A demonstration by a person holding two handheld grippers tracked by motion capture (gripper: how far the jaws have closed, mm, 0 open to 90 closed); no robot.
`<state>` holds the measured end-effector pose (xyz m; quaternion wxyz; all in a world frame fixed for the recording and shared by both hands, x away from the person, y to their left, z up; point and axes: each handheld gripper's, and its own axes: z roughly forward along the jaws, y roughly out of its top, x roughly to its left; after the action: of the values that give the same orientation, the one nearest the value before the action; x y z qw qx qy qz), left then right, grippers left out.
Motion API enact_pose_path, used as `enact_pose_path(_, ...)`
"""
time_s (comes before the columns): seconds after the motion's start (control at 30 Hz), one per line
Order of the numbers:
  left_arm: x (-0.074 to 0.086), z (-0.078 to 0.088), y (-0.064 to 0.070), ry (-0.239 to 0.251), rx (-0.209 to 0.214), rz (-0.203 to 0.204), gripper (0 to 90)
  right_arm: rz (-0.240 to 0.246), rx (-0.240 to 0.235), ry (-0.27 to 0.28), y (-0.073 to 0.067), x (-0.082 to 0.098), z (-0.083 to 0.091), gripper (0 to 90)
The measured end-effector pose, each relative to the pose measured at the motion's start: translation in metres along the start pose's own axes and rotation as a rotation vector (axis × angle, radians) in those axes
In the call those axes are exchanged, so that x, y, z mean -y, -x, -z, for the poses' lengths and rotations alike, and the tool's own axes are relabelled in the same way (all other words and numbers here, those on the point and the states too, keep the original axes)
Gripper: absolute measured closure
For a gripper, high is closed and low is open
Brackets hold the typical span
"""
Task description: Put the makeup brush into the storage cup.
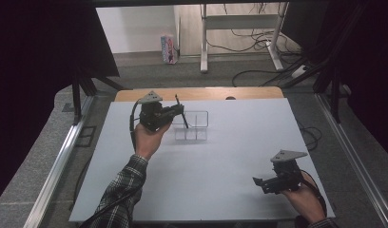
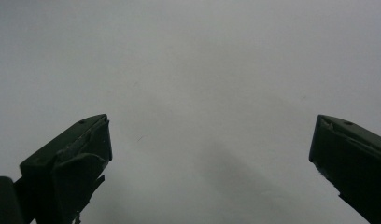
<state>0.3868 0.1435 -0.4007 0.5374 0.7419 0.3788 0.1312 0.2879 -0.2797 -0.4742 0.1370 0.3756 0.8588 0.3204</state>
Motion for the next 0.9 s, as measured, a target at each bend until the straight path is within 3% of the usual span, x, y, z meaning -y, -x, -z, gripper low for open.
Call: enact_pose_path(0.9,-0.019,-0.025,-0.007,0.0,-0.052,-0.023,83.7,0.017,-0.012,-0.018,-0.003,0.0,-0.004,0.0)
